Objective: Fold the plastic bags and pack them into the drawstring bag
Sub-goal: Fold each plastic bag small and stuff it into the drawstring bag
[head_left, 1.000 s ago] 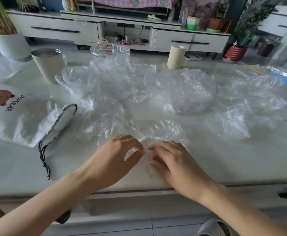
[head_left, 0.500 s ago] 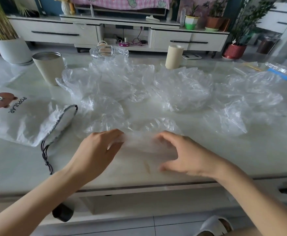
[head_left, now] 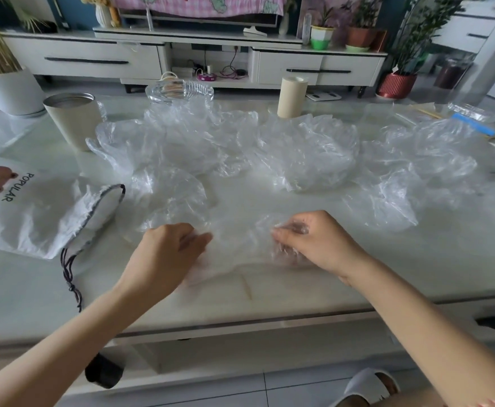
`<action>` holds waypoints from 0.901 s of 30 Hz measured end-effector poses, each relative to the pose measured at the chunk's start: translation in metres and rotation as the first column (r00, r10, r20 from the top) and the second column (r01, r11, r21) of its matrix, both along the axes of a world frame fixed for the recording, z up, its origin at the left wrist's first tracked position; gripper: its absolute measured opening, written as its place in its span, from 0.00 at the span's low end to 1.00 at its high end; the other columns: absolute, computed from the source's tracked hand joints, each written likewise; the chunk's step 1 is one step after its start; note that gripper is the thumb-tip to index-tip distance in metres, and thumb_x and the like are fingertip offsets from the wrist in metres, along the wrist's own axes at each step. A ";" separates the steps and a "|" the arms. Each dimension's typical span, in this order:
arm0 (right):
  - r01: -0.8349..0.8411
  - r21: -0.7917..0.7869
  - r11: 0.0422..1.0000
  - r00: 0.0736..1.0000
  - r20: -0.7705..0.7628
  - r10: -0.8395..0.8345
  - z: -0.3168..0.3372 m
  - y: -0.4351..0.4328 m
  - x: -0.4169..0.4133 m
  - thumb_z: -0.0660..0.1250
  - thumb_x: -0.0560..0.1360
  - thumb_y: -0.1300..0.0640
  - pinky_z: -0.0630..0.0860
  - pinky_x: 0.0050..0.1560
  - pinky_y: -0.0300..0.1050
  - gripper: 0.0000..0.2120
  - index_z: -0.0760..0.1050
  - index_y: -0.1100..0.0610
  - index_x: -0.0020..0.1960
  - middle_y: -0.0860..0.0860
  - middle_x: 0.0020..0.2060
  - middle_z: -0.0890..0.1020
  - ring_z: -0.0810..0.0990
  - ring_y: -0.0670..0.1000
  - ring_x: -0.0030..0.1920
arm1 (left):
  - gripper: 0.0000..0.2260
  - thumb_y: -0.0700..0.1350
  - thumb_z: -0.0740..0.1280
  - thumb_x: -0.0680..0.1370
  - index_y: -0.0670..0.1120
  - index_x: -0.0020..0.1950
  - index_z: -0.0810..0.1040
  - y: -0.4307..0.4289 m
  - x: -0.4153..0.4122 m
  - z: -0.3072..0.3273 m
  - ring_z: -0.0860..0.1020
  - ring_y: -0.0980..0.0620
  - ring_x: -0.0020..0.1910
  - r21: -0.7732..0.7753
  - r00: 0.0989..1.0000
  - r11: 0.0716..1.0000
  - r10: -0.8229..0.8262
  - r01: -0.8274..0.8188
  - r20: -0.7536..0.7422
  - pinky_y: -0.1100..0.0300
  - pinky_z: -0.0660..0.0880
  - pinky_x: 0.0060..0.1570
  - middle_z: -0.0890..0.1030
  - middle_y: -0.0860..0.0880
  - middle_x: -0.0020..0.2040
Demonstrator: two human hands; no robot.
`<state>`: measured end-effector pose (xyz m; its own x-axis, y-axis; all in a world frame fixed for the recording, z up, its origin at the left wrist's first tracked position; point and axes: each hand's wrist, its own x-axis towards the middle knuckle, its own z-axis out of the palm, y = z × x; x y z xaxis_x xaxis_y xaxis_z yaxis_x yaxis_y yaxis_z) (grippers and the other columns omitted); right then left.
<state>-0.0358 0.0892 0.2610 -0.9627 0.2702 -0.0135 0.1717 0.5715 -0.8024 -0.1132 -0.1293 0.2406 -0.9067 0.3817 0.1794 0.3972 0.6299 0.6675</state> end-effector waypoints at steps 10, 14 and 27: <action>0.273 0.559 0.783 0.960 -0.103 -0.260 -0.019 -0.014 -0.015 0.57 0.79 0.45 0.61 0.36 0.46 0.19 0.62 0.57 0.37 0.56 0.38 0.79 0.74 0.61 0.41 | 0.16 0.58 0.54 0.80 0.46 0.55 0.67 0.018 0.004 0.000 0.78 0.40 0.46 -0.407 0.940 0.871 0.156 -0.275 -0.302 0.56 0.66 0.37 0.79 0.44 0.46; 0.292 0.597 0.747 0.954 -0.125 -0.274 -0.021 -0.011 -0.016 0.57 0.79 0.47 0.68 0.41 0.47 0.13 0.68 0.58 0.50 0.56 0.46 0.80 0.78 0.60 0.49 | 0.15 0.53 0.58 0.80 0.42 0.48 0.74 0.019 0.001 -0.005 0.73 0.41 0.52 -0.334 0.917 0.905 0.129 -0.264 -0.377 0.56 0.63 0.37 0.74 0.43 0.49; 0.250 -0.019 0.968 0.951 -0.185 -0.249 0.001 0.024 -0.009 0.62 0.69 0.75 0.73 0.53 0.35 0.18 0.75 0.58 0.54 0.53 0.50 0.80 0.78 0.51 0.54 | 0.16 0.45 0.72 0.72 0.43 0.33 0.67 0.015 0.006 0.033 0.69 0.53 0.18 0.359 0.982 0.931 0.004 -0.072 0.186 0.66 0.63 0.18 0.73 0.53 0.20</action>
